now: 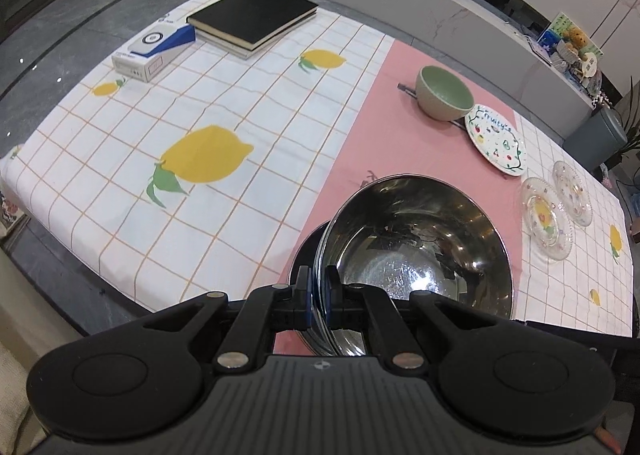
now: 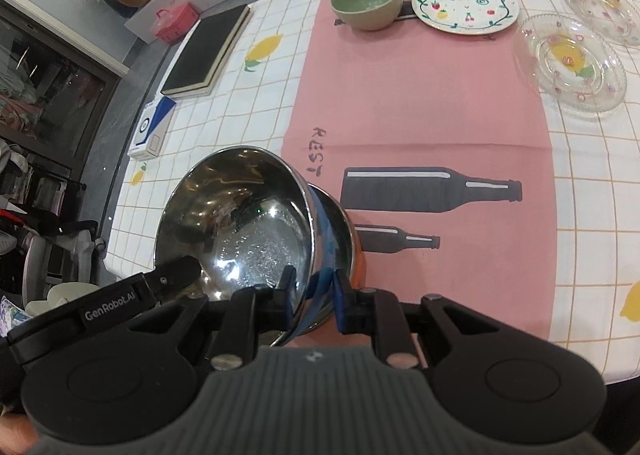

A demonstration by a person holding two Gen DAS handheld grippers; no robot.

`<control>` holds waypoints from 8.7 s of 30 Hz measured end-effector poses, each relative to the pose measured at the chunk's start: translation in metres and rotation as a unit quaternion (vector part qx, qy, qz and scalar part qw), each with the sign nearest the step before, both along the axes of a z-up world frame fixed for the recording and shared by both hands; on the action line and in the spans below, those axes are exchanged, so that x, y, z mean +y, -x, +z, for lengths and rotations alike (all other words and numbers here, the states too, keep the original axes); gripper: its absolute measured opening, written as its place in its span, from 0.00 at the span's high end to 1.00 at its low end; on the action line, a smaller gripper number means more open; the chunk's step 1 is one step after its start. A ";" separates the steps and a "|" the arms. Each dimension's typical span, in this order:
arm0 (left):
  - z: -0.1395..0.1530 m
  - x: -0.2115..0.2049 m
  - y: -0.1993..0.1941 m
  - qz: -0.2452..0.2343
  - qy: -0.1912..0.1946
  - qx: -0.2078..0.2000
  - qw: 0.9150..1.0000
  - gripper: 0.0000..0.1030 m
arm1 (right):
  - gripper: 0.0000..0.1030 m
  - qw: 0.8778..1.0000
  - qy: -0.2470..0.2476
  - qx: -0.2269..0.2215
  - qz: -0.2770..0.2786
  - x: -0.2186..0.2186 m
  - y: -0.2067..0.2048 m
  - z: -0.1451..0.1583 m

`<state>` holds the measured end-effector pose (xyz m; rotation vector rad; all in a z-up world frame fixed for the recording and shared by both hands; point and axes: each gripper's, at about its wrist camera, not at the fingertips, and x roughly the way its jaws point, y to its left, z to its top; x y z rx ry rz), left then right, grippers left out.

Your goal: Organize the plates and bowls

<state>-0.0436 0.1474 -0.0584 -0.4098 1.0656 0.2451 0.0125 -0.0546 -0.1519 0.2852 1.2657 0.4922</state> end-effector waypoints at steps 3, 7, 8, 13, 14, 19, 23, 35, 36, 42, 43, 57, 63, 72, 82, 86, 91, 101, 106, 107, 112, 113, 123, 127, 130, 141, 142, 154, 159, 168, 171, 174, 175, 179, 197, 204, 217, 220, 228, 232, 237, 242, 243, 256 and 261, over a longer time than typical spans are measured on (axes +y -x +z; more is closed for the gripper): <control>-0.005 0.000 -0.001 -0.002 0.003 0.007 1.000 0.94 | 0.83 1.000 0.003 0.004 -0.001 0.001 -0.002 -0.004; -0.015 -0.001 -0.003 -0.005 0.007 0.018 1.000 0.94 | 0.83 1.000 0.012 0.008 -0.004 0.001 -0.004 -0.010; -0.017 -0.002 -0.003 -0.005 0.007 0.021 1.000 0.94 | 0.83 1.000 0.014 0.008 -0.005 0.002 -0.005 -0.012; -0.020 -0.003 -0.007 -0.006 0.000 0.029 1.000 0.94 | 0.83 1.000 0.020 0.005 -0.003 0.004 -0.009 -0.015; -0.021 -0.003 -0.008 -0.005 -0.001 0.030 1.000 0.94 | 0.83 1.000 0.022 0.004 -0.002 0.005 -0.009 -0.015; -0.024 -0.005 -0.012 -0.003 -0.017 0.040 0.999 0.93 | 0.84 0.999 0.035 -0.003 0.011 0.012 -0.010 -0.019; -0.025 -0.006 -0.014 0.001 -0.032 0.043 0.999 0.91 | 0.83 0.999 0.042 -0.003 0.012 0.016 -0.012 -0.023; -0.026 -0.001 -0.013 0.006 -0.018 0.034 0.999 0.87 | 0.70 0.998 0.051 -0.029 0.022 0.017 -0.013 -0.015; -0.025 0.001 -0.013 0.009 -0.013 0.031 0.999 0.87 | 0.70 0.998 0.056 -0.038 0.021 0.016 -0.012 -0.013; -0.019 0.006 -0.009 0.022 0.001 0.011 1.000 0.87 | 0.80 0.997 0.048 -0.059 -0.001 0.003 -0.014 -0.001; -0.018 0.006 -0.010 0.022 0.001 0.009 1.000 0.87 | 0.86 0.997 0.046 -0.059 -0.005 0.002 -0.015 -0.001; -0.017 0.004 -0.013 0.014 -0.016 0.006 1.000 0.88 | 0.97 1.000 0.021 -0.015 0.004 0.008 -0.023 -0.028; -0.018 0.005 -0.014 0.014 -0.016 0.007 1.000 0.88 | 0.93 1.000 0.013 -0.017 0.004 0.005 -0.025 -0.025; -0.010 0.009 -0.014 0.015 -0.010 -0.010 1.000 0.88 | 0.86 1.000 0.007 -0.030 -0.003 -0.002 -0.028 -0.010; 0.026 -0.011 -0.048 -0.056 -0.050 -0.057 0.996 0.87 | 0.74 0.998 0.004 -0.058 -0.030 -0.020 -0.041 0.007; 0.037 -0.025 -0.067 -0.097 -0.054 -0.068 0.992 0.84 | 0.69 0.997 0.009 -0.065 -0.044 -0.028 -0.054 0.012; 0.045 -0.035 -0.093 -0.128 -0.051 -0.068 0.988 0.80 | 0.66 0.996 0.019 -0.072 -0.057 -0.037 -0.073 0.015; 0.049 -0.041 -0.155 -0.163 -0.062 -0.080 0.981 0.72 | 0.56 0.987 0.040 -0.126 -0.089 -0.041 -0.123 0.023; 0.041 -0.037 -0.190 -0.160 -0.054 -0.075 0.983 0.70 | 0.43 0.983 0.057 -0.139 -0.104 -0.037 -0.155 0.021; 0.038 -0.035 -0.197 -0.160 -0.047 -0.077 0.983 0.68 | 0.43 0.983 0.057 -0.137 -0.104 -0.036 -0.162 0.020; 0.024 -0.029 -0.226 -0.161 -0.023 -0.079 0.984 0.58 | 0.43 0.986 0.049 -0.123 -0.102 -0.029 -0.192 0.013; 0.021 -0.027 -0.230 -0.158 -0.021 -0.082 0.984 0.57 | 0.43 0.986 0.047 -0.123 -0.101 -0.027 -0.197 0.012; -0.015 -0.002 -0.273 -0.105 0.050 -0.084 0.990 0.56 | 0.43 0.988 0.051 -0.107 -0.101 -0.012 -0.243 -0.005; -0.026 -0.002 -0.284 -0.101 0.063 -0.083 0.989 0.56 | 0.43 0.989 0.040 -0.099 -0.101 -0.010 -0.255 -0.014; -0.036 -0.003 -0.291 -0.100 0.063 -0.080 0.990 0.56 | 0.43 0.990 0.025 -0.089 -0.104 -0.009 -0.265 -0.022; -0.068 -0.007 -0.313 -0.080 0.090 -0.047 0.992 0.56 | 0.56 0.992 -0.005 -0.053 -0.118 -0.001 -0.289 -0.050; -0.070 -0.009 -0.314 -0.084 0.089 -0.043 0.992 0.56 | 0.58 0.992 -0.004 -0.050 -0.119 0.000 -0.290 -0.052; -0.087 -0.019 -0.323 -0.085 0.071 -0.001 0.994 0.68 | 0.79 0.991 -0.014 -0.001 -0.129 0.007 -0.302 -0.075; -0.091 -0.021 -0.325 -0.079 0.058 0.012 0.995 0.84 | 0.82 0.992 -0.011 0.001 -0.129 0.009 -0.302 -0.073; -0.083 -0.025 -0.321 -0.091 0.038 0.023 0.995 0.88 | 0.83 0.992 0.005 0.024 -0.124 0.019 -0.299 -0.072; -0.075 -0.024 -0.314 -0.094 0.037 0.025 0.995 0.88 | 0.83 0.991 -0.004 0.031 -0.128 0.016 -0.290 -0.067; -0.064 -0.023 -0.306 -0.093 0.036 0.025 0.995 0.88 | 0.83 0.991 -0.007 0.031 -0.130 0.015 -0.280 -0.056; -0.059 -0.024 -0.302 -0.096 0.032 0.024 0.995 0.88 | 0.83 0.991 -0.007 0.029 -0.129 0.015 -0.275 -0.052; -0.039 -0.028 -0.286 -0.109 0.015 0.016 0.994 0.88 | 0.83 0.991 -0.019 0.024 -0.127 0.012 -0.256 -0.035; 0.057 -0.031 -0.160 -0.096 -0.007 -0.043 0.994 0.89 | 0.83 0.991 -0.086 -0.013 -0.097 -0.006 -0.123 0.056; 0.073 -0.036 -0.109 -0.086 -0.005 -0.067 0.994 0.89 | 0.83 0.993 -0.089 -0.036 -0.069 -0.013 -0.073 0.074; 0.051 -0.016 -0.039 -0.042 0.032 -0.059 0.997 0.89 | 0.83 0.996 -0.083 -0.021 -0.023 -0.008 -0.019 0.059; 0.047 -0.012 -0.027 -0.031 0.033 -0.061 0.997 0.89 | 0.83 0.996 -0.082 -0.016 -0.010 -0.002 -0.012 0.055; 0.019 0.002 -0.006 -0.008 0.066 -0.038 0.997 0.88 | 0.83 0.997 -0.075 0.014 0.005 0.005 -0.004 0.031; 0.009 0.000 -0.003 -0.006 0.063 -0.029 0.998 0.88 | 0.84 0.997 -0.069 0.023 0.010 0.007 -0.004 0.021; 0.002 -0.001 -0.006 -0.006 0.060 -0.022 0.998 0.88 | 0.84 0.998 -0.062 0.026 0.013 0.012 -0.006 0.013; -0.007 0.001 -0.009 -0.006 0.061 -0.010 0.998 0.88 | 0.84 0.998 -0.052 0.031 0.017 0.016 -0.009 0.006; -0.009 0.000 -0.010 -0.008 0.058 -0.005 0.998 0.88 | 0.84 0.998 -0.050 0.033 0.018 0.016 -0.010 0.004; -0.022 -0.006 -0.021 -0.005 0.020 0.039 0.999 0.88 | 0.85 0.996 -0.041 0.070 0.022 0.027 -0.025 -0.021; -0.024 -0.007 -0.029 -0.001 0.008 0.053 0.999 0.87 | 0.85 0.997 -0.025 0.065 0.031 0.035 -0.031 -0.022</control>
